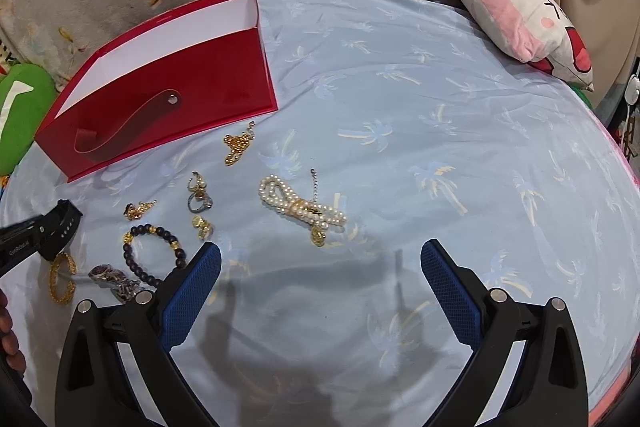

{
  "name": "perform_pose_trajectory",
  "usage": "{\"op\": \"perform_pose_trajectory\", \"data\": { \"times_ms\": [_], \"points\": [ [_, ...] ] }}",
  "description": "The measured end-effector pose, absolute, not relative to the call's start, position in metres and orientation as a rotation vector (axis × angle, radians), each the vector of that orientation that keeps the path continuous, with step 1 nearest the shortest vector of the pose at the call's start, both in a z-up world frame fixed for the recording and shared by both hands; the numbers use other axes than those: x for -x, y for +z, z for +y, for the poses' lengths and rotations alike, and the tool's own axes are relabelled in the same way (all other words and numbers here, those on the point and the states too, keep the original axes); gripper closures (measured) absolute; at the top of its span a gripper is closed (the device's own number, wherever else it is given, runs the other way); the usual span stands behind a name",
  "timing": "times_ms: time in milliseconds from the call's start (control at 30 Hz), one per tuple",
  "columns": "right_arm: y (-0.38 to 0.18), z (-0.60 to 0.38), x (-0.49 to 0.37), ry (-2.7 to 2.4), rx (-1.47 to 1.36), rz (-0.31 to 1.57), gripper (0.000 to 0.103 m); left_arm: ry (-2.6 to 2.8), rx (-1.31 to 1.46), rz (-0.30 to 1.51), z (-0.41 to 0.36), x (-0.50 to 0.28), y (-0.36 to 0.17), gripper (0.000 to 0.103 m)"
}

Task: Organize jewelry
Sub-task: 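Lower the left tool onto the black smartwatch and close on its band, then lift the black smartwatch with the left tool while the right tool grasps the pearl necklace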

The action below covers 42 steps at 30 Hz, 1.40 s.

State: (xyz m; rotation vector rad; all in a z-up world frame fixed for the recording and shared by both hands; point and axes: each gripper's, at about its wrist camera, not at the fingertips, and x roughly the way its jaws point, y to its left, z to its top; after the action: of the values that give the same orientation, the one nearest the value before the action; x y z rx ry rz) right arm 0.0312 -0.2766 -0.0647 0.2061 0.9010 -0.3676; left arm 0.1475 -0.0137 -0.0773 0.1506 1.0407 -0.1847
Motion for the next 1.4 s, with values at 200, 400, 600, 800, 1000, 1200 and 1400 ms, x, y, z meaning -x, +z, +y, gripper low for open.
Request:
{"op": "perform_pose_trajectory", "data": {
  "times_ms": [200, 400, 600, 800, 1000, 1200, 1400],
  "points": [
    [-0.066, -0.285, -0.034, -0.361, -0.232, 0.910, 0.005, -0.195, -0.201, 1.028, -0.027, -0.145, -0.084, 0.103],
    [-0.066, -0.286, -0.035, -0.332, -0.228, 0.919, 0.015, -0.182, -0.125, 0.986, -0.008, -0.141, -0.065, 0.103],
    [-0.068, -0.282, -0.046, -0.281, -0.196, 0.939, 0.032, -0.163, -0.040, 0.917, 0.022, -0.138, -0.027, 0.103],
    [-0.069, -0.284, -0.058, -0.263, -0.172, 0.944, 0.032, -0.175, -0.004, 0.905, 0.037, -0.133, -0.010, 0.103],
    [-0.069, -0.289, -0.063, -0.273, -0.183, 0.947, 0.032, -0.242, -0.028, 0.987, 0.013, -0.138, -0.038, 0.102],
    [-0.069, -0.291, -0.065, -0.285, -0.190, 0.949, 0.032, -0.249, -0.078, 1.037, -0.010, -0.149, -0.062, 0.077],
    [-0.071, -0.294, -0.066, -0.291, -0.202, 0.953, 0.031, -0.192, -0.132, 1.036, -0.024, -0.159, -0.079, 0.043]
  ]
}}
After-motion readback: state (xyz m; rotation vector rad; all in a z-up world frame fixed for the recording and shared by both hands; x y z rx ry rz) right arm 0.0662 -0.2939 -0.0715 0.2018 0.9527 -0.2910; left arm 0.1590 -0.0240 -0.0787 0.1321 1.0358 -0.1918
